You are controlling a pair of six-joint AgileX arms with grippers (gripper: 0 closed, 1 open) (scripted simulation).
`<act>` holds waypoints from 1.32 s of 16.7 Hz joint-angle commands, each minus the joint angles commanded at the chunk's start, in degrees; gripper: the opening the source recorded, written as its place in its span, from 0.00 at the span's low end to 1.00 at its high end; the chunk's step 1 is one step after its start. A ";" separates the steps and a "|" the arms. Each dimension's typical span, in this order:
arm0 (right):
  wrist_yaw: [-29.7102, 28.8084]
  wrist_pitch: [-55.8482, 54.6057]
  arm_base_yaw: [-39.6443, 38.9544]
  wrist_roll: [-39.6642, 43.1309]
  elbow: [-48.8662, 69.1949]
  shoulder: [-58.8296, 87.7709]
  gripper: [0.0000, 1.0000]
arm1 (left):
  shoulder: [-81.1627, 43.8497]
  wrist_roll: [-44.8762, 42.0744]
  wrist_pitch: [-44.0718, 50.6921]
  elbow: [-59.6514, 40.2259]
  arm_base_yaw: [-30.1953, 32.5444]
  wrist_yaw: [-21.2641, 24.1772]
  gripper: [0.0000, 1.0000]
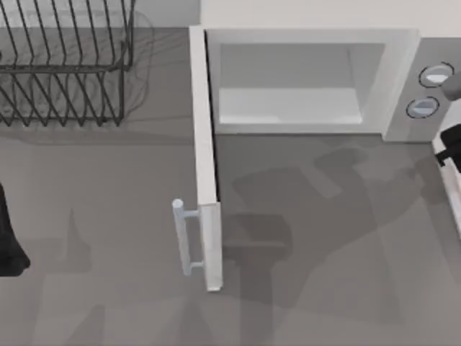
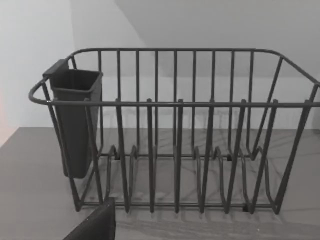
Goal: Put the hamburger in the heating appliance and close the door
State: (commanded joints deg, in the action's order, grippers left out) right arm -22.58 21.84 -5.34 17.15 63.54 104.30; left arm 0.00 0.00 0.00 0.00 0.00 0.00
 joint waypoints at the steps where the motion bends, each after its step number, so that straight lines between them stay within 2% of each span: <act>1: -1.73 -6.02 -4.23 -3.71 0.40 3.15 0.00 | 0.00 0.00 0.00 0.00 0.00 0.00 1.00; 6: -7.73 -35.50 -20.66 -20.16 2.22 15.55 0.00 | 0.00 0.00 0.00 0.00 0.00 0.00 1.00; 11: -10.21 -54.30 -28.00 -29.66 2.99 22.44 0.00 | 0.00 0.00 0.00 0.00 0.00 0.00 1.00; 14: -10.70 -58.29 -28.60 -31.38 3.49 23.71 0.00 | 0.00 0.00 0.00 0.00 0.00 0.00 1.00; 22: -10.09 -58.88 -27.76 -30.81 4.76 23.61 0.00 | 0.00 0.00 0.00 0.00 0.00 0.00 1.00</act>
State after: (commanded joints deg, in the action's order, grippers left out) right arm -32.67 -37.04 -33.10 -13.66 68.30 127.90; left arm 0.00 0.00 0.00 0.00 0.00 0.00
